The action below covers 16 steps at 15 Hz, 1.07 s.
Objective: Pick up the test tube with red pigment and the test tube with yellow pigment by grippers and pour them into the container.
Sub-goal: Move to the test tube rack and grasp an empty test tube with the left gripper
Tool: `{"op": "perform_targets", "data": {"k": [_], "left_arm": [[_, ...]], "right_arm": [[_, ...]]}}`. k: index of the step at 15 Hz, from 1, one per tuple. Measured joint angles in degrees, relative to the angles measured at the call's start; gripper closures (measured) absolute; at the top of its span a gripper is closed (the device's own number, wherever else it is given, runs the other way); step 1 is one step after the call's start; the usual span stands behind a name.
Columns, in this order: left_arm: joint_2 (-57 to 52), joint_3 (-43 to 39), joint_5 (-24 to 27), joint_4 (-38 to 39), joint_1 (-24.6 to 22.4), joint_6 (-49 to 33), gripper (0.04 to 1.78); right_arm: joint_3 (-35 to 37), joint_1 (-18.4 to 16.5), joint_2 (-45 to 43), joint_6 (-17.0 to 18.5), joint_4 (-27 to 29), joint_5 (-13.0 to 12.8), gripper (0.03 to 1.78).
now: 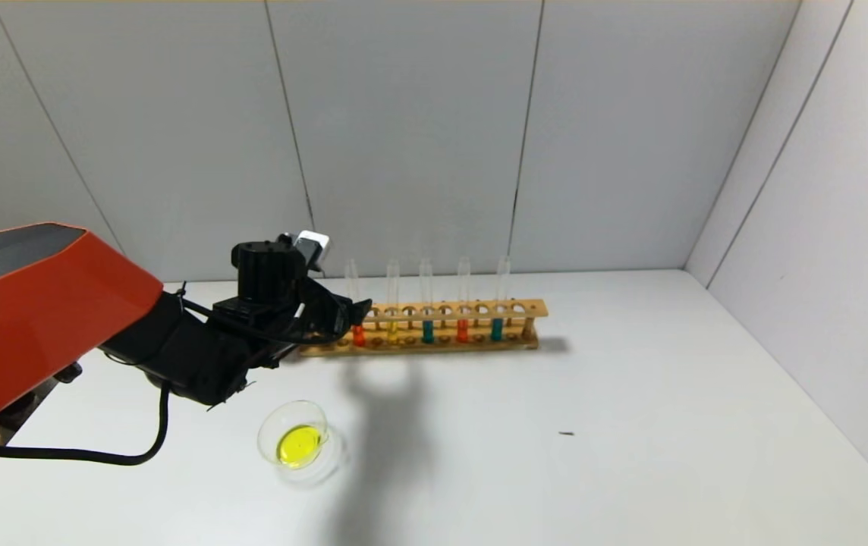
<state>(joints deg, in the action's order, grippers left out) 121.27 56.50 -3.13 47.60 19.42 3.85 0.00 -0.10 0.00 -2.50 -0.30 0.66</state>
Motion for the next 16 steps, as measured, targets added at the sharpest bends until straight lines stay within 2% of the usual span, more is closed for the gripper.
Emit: {"op": "perform_targets", "data": {"k": [8, 10, 13, 16], "left_arm": [[4.52, 3.22, 0.3, -0.17, 0.01, 0.05, 0.08], [5.18, 3.8, 0.24, -0.12, 0.01, 0.05, 0.16], [5.96, 4.41, 0.13, -0.01, 0.04, 0.02, 0.48], [6.13, 4.5, 0.11, 0.13, 0.09, 0.02, 1.04]], "right_arm": [[0.0, 0.0, 0.0, 0.0, 0.0, 0.0, 0.06], [0.0, 0.0, 0.0, 0.02, 0.0, 0.02, 0.06], [0.0, 0.0, 0.0, 0.0, -0.02, 0.0, 0.06], [0.0, 0.0, 0.0, 0.0, 0.0, 0.0, 0.06]]}}
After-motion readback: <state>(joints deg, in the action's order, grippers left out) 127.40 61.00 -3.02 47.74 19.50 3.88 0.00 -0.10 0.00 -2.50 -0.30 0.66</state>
